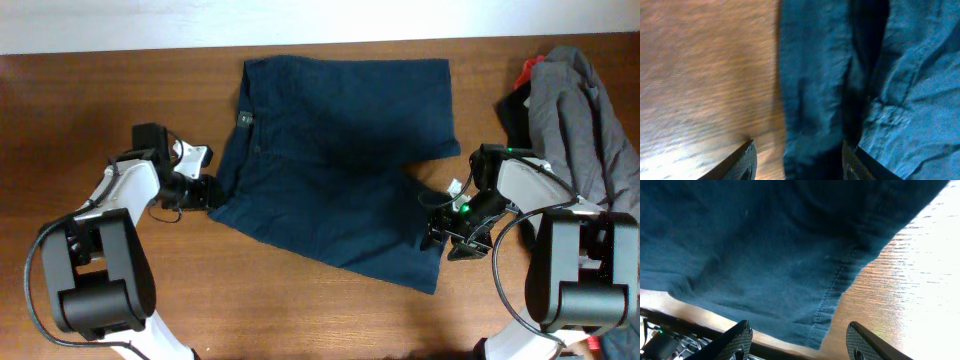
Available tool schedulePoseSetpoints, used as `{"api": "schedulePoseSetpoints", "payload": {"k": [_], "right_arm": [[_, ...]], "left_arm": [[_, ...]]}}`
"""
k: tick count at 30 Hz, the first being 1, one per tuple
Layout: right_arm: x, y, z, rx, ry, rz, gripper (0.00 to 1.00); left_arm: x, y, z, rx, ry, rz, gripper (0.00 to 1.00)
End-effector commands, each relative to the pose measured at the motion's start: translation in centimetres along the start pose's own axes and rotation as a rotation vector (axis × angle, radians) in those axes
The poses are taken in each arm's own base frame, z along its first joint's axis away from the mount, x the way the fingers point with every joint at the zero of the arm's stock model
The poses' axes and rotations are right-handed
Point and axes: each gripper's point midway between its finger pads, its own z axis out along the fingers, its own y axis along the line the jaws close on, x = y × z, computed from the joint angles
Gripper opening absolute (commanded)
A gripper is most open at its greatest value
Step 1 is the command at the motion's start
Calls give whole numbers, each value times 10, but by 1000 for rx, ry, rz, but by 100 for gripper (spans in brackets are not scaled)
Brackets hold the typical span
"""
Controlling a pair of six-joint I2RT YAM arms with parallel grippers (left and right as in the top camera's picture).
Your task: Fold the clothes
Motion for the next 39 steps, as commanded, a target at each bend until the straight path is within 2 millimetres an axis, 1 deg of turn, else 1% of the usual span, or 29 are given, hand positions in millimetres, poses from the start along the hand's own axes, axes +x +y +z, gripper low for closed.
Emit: {"api": "schedulePoseSetpoints", "payload": {"k": [1,4,6,7,9,10,12,13,15,16,20,23,30,35,39], "right_arm": [[2,3,-1,-12,-10,5,65],[2,3,-1,-12,-10,5,65],[2,3,-1,-12,-12,4,65],[2,3,-1,-12,-11,4,65],[2,3,-1,-12,-12,4,65],[1,3,-1,-12,-13,3,65],[0,3,-1,-12,-18,1,65],[-1,3,-1,-13,-21,0,66],[-2,3,-1,-13,-25,-2,66],[-2,3,-1,-13,-27,-2,66],[-3,3,-1,-13,-31,-4,65],[-4,3,-1,-13,-34,-6,65],[-7,3,-1,-14,-45,-10,65],[-7,3,-1,-14,-45,-10,65],[-7,3,-1,-14,-46,-11,65]], "left_arm": [[-2,-11,-1,17,-12,39,53],[-3,-16,0,19,-11,73,52],[-3,-12,1,-8,-5,116,39],[-4,-7,0,-37,-4,117,35],[-10,-3,-4,-64,-15,121,34],[-17,-3,-8,-66,-31,125,33],[-31,-9,-16,-42,-73,138,32],[-38,-15,-20,-15,-96,147,32],[-47,-25,-24,22,-122,162,32],[-48,-26,-24,24,-124,166,33],[-46,-33,-20,30,-115,181,33],[-46,-40,-18,34,-109,225,33],[-50,-53,0,46,-103,272,34],[-43,-56,18,60,-59,274,33],[-44,-57,20,61,-63,280,31]]}}
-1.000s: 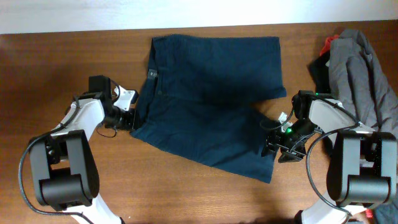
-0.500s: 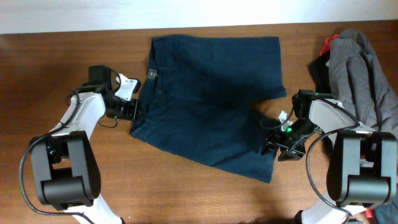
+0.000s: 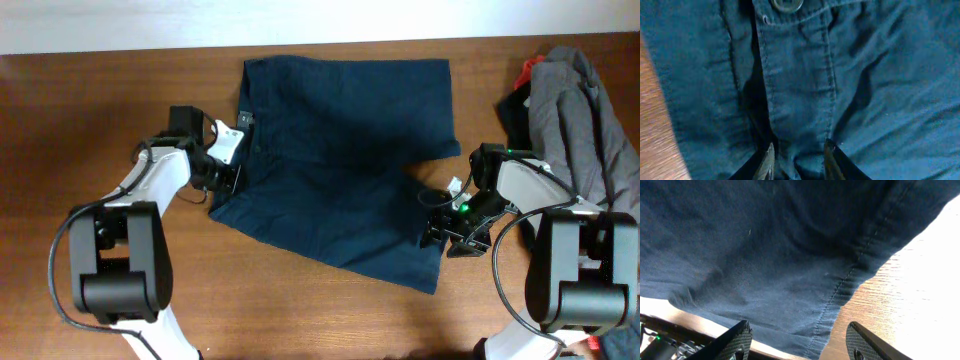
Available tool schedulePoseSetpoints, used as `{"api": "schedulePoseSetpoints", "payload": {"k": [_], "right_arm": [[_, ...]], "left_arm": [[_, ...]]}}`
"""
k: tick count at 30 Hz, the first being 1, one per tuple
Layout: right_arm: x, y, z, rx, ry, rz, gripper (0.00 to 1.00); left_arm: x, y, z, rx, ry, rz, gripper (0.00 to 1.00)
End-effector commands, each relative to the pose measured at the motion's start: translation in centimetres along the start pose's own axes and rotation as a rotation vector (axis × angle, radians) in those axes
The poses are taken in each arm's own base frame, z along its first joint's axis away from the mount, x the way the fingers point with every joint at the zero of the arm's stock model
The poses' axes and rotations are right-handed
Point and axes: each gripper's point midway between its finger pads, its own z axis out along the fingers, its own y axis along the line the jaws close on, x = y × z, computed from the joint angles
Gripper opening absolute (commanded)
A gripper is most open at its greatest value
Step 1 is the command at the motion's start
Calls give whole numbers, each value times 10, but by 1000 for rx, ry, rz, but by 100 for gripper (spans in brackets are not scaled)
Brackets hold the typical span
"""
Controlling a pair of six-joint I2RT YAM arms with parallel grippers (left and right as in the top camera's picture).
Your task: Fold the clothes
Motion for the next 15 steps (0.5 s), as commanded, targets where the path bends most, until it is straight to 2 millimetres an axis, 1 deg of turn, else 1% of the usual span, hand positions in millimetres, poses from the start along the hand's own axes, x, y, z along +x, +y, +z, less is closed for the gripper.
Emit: {"api": "schedulePoseSetpoints", "payload": {"k": [1,3,4,6,9,11,15], "right_arm": [[1,4,-2,-12,-12,3,65],[1,3,-2,-12,-11,4,65],[1,3,-2,-13,-12,4,65],[1,3,-2,-13,-13,3,64],[1,3,-2,-13,-14,3,64],[1,3,-2,-13,-14,3,64],[-1,4,-2,-13,-19,1,64]], "left_arm": [[-5,-2,2,16,-14,26,29],[-5,-2,2,16,-14,26,21],[-5,-2,2,16,-14,26,15],[-6,-2,2,15,-15,26,0],[-11,0,-5,12,-21,1,0],[-19,3,-18,6,-29,-25,0],[-36,10,-54,-25,-54,-45,0]]}}
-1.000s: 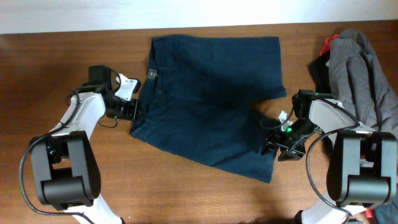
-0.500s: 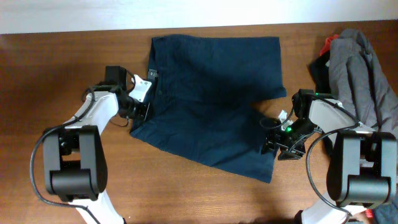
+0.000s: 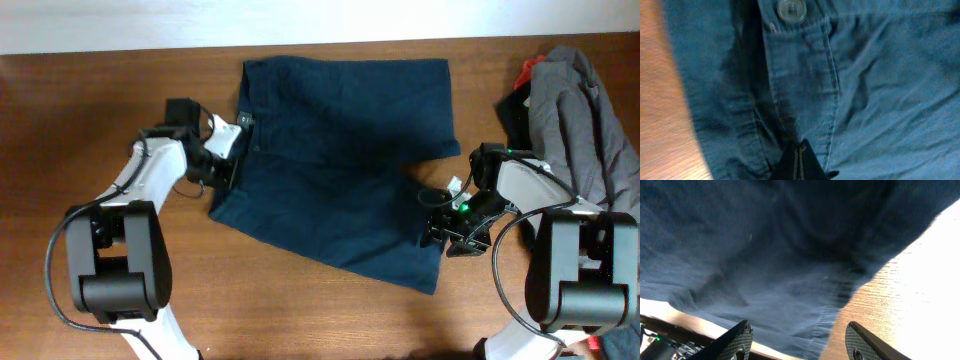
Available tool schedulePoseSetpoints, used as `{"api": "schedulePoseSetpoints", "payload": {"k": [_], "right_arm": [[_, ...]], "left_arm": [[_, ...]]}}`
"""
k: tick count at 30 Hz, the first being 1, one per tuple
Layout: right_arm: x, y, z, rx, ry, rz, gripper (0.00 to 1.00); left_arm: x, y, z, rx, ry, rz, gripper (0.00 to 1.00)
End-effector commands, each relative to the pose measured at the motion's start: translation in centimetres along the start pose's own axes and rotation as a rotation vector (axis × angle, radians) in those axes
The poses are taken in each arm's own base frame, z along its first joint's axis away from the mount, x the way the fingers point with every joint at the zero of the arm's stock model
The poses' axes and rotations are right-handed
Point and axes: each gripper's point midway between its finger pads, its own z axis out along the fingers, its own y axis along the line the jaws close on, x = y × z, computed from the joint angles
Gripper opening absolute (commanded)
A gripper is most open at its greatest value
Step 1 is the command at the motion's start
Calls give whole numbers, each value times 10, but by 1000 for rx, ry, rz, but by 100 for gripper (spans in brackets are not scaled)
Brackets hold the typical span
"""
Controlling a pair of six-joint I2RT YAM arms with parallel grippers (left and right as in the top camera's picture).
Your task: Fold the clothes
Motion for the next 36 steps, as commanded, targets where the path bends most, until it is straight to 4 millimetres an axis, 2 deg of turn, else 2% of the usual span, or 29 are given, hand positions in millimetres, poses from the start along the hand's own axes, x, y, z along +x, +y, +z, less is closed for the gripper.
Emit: {"api": "schedulePoseSetpoints", "payload": {"k": [1,4,8,11,16,17,20,25,33,36], "right_arm": [[0,3,-3,-12,-16,3,64],[-2,4,-3,-13,-25,-1,64],[-5,3,-3,-14,-37,-4,64],[-9,4,-3,-15,-51,-9,65],[-21,5,-4,-22,-100,-31,64],[-24,7,-4,-32,-113,-38,61],[-34,16,-6,-80,-151,-60,42],[-48,19,-8,-90,-204,-58,43],[-65,34,-12,-175,-268,-105,38],[-66,35,-13,-175,-274,-108,33]], "left_arm": [[-25,12,-38,-58,-75,-28,0],[-17,25,-46,-136,-39,-45,0],[2,38,-42,-211,36,-63,0],[11,39,-37,-217,62,-70,0],[12,40,-36,-215,63,-71,0],[12,40,-36,-215,63,-71,0],[12,40,-36,-215,64,-71,0],[12,40,-36,-215,64,-71,0],[13,39,-36,-214,68,-72,0],[13,39,-36,-214,68,-72,0]]}}
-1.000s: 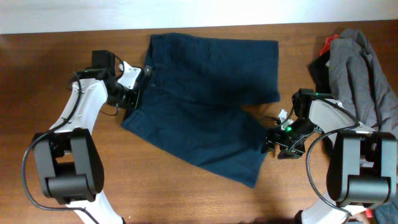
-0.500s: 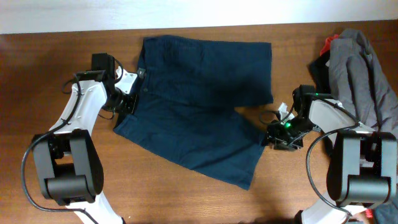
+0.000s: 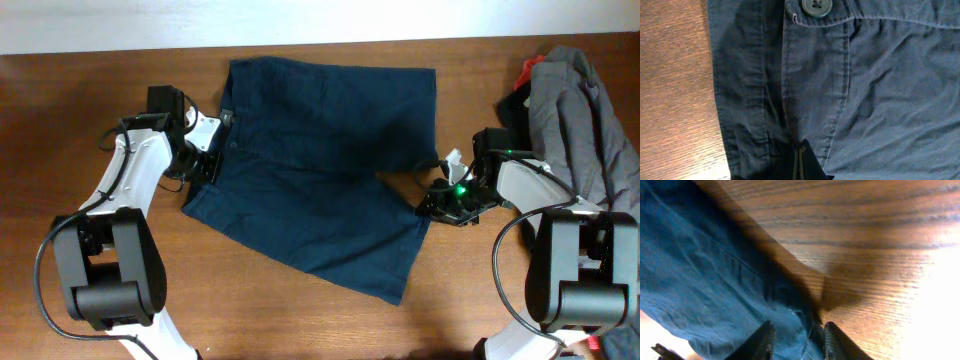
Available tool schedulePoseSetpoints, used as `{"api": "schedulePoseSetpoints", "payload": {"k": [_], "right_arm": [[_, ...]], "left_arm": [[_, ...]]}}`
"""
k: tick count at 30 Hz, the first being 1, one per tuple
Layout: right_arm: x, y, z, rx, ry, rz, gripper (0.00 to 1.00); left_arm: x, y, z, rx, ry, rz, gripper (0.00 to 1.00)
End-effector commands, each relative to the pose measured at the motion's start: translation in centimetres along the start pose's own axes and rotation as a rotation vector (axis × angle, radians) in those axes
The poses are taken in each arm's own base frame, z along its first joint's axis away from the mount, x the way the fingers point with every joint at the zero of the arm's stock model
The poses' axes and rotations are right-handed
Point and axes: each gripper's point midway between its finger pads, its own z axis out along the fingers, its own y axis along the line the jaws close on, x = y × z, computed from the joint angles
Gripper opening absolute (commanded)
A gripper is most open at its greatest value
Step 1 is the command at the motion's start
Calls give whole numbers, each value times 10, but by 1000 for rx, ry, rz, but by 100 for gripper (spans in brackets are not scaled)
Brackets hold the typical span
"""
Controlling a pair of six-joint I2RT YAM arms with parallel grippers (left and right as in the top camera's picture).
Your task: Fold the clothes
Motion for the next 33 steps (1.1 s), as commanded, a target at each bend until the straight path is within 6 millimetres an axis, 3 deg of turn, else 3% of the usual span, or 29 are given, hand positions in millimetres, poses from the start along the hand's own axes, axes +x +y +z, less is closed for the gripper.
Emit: {"api": "schedulePoseSetpoints", "payload": {"k": [1,4,8,14,20,29,33], "right_arm": [[1,6,-1,-30,-2,-1,27],[0,8,-1,-44,-4,-3,4],[-7,4,-3,-31,-31,-7,4],[-14,-21,-11,23,-68,95,4],[-16,-27,-15,23,-79,103,4],[-16,-27,-15,23,-79,103,4],[-16,-27,-15,23,-79,103,4]], "left_arm": [[2,3,-4,-16,0,-15,0],[3,3,-4,-17,1,-15,0],[3,5,-5,-28,3,-19,0],[17,47,-14,-208,43,-183,0],[28,70,-7,-218,61,-258,0],[49,77,28,-194,163,-295,0],[52,77,33,-193,179,-298,0]]}}
